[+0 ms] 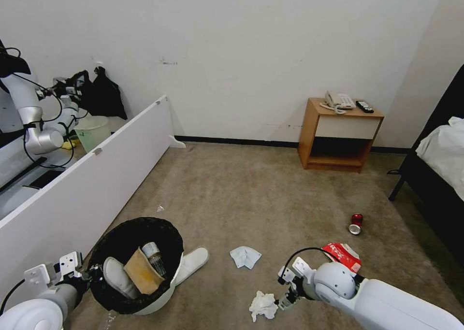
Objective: Pick up the trash bin, then pick up the garbage from the floor and place it into the trash bin.
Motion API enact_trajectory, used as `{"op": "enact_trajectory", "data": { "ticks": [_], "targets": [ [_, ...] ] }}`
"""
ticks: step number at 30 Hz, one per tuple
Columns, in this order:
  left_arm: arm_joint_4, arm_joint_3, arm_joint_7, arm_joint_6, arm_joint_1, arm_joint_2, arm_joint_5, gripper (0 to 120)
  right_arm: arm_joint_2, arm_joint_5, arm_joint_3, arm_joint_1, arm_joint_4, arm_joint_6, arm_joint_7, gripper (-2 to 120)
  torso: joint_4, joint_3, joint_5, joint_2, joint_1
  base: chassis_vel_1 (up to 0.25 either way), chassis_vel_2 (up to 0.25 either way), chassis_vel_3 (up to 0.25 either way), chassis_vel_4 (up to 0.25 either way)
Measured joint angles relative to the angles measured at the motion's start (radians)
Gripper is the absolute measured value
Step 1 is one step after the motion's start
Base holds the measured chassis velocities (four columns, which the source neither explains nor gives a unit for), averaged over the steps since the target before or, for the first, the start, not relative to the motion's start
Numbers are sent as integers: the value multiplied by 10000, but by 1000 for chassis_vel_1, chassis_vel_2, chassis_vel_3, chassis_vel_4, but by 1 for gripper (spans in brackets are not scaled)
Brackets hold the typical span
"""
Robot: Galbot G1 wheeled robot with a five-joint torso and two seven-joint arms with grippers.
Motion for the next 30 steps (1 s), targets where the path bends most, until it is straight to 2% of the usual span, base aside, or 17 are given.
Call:
{"op": "enact_trajectory", "data": {
  "ticks": [13, 30],
  "targets": [
    [-24, -5, 13, 0, -13, 12, -13, 1, 328, 132, -352, 187, -360, -1, 253, 100, 0, 0, 1, -1, 0, 0, 0, 0, 0],
    [-8, 35, 14, 0, -2, -17, -8, 1, 758, 67, -836, 647, -1055, 479, -32, 100, 0, 0, 0, -3, 0, 0, 0, 0, 0]
  ]
}}
